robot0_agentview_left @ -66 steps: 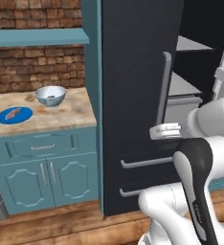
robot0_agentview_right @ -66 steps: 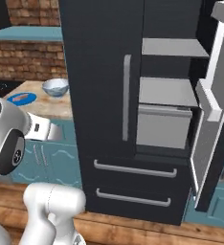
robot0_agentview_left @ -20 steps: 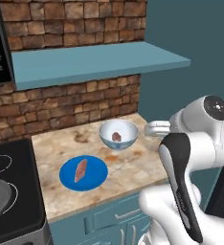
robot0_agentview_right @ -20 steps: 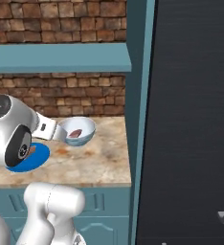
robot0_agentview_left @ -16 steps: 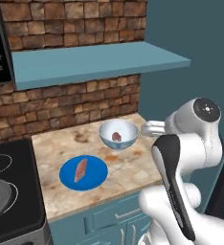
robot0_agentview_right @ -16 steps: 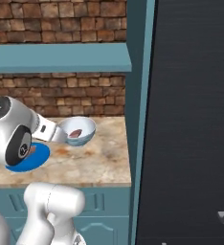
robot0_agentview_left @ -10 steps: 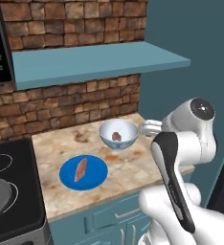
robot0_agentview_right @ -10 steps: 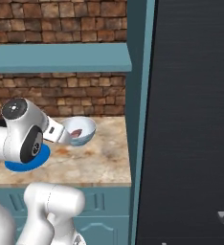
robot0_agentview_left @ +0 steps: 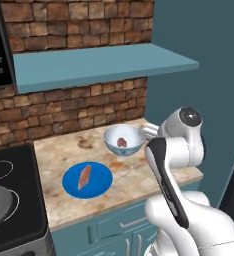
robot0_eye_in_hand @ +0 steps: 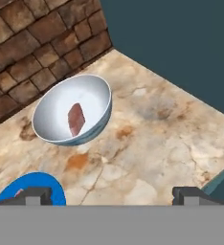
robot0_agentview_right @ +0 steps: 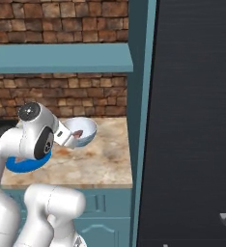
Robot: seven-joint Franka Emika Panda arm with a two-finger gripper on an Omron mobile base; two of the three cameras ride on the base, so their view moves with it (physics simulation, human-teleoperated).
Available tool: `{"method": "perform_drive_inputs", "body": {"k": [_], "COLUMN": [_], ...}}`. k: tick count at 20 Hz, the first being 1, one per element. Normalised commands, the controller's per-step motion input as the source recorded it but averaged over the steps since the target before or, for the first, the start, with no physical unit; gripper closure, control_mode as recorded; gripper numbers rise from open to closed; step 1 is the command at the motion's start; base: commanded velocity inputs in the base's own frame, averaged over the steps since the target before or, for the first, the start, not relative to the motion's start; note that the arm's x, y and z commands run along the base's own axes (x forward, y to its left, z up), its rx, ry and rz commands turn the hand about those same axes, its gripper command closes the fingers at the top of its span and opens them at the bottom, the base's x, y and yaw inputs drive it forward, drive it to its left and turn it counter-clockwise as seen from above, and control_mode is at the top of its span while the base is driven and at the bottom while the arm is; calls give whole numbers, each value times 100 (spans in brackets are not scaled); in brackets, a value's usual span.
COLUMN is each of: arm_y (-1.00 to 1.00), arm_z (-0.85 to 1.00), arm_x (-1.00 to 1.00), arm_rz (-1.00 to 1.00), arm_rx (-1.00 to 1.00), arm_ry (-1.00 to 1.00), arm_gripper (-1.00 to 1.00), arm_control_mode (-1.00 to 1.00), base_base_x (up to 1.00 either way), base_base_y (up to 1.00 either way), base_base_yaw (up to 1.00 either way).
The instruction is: Place one of the steaks on the plate and the other in the bowl. Then place the bowl in the fridge.
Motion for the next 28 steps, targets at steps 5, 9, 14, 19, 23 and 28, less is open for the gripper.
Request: {"method": "perform_drive_inputs", "body": {"k": [5, 9, 14, 19, 23, 28], "arm_y": [0, 0, 1, 17, 8, 0], "arm_z": [-34, -23, -24, -26, -58, -31], "arm_x": [74, 73, 40, 26, 38, 44], "arm_rz": [-13, -10, 0, -1, -5, -4], "arm_rx": [11, 18, 15, 1, 0, 0], "arm_ry": [7, 28, 14, 0, 0, 0], "arm_gripper": [-100, -100, -100, -100, -100, -100], "arm_control_mode": [-100, -100, -100, -100, -100, -100], "base_base_x": [0, 0, 0, 0, 0, 0], "base_base_y": [0, 0, 0, 0, 0, 0], "base_base_yaw": [0, 0, 0, 0, 0, 0]}}
